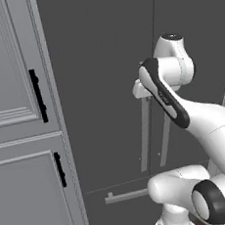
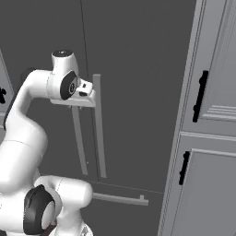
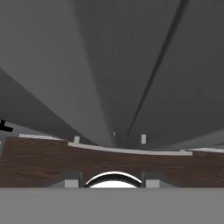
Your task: Grab a lemon wedge from the fridge and one ice cube from the ice bowl, and put them in the glass of lemonade.
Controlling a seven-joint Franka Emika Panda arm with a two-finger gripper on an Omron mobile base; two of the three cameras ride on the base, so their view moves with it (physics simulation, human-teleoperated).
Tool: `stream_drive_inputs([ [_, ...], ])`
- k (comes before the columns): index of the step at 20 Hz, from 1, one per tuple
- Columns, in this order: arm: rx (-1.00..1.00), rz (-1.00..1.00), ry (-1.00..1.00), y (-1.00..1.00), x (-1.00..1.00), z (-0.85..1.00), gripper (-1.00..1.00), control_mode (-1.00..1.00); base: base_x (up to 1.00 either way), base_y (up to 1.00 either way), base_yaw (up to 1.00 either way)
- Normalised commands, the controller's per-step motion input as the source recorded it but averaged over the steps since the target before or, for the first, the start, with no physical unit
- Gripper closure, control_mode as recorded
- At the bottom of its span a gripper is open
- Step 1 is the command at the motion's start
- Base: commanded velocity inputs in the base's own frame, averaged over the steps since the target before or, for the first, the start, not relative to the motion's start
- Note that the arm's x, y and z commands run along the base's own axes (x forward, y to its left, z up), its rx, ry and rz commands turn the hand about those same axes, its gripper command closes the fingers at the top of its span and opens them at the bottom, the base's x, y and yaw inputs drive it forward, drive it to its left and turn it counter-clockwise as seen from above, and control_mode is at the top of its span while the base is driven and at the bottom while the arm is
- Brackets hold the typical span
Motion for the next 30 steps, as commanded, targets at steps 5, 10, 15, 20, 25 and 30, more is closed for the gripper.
stream_drive_inputs([
  [5,0.11,-0.08,-0.02,-0.14,-0.72,-0.05,-1.0,-1.0,0.0,0.0,0.0],
  [10,0.08,-0.11,0.0,-0.13,-0.73,-0.17,-1.0,-1.0,0.0,0.0,0.0],
  [15,-0.04,0.02,0.01,0.14,-0.27,-0.13,-1.0,-1.0,0.0,0.0,0.0],
  [20,0.0,0.01,0.0,0.0,-0.26,-0.09,-1.0,1.0,-0.25,0.0,0.0],
  [25,0.0,0.0,0.0,0.0,0.0,0.0,-1.0,1.0,-0.73,0.0,0.0],
  [30,0.0,0.0,0.0,0.0,0.0,0.0,-1.0,1.0,-0.25,0.0,0.01],
])
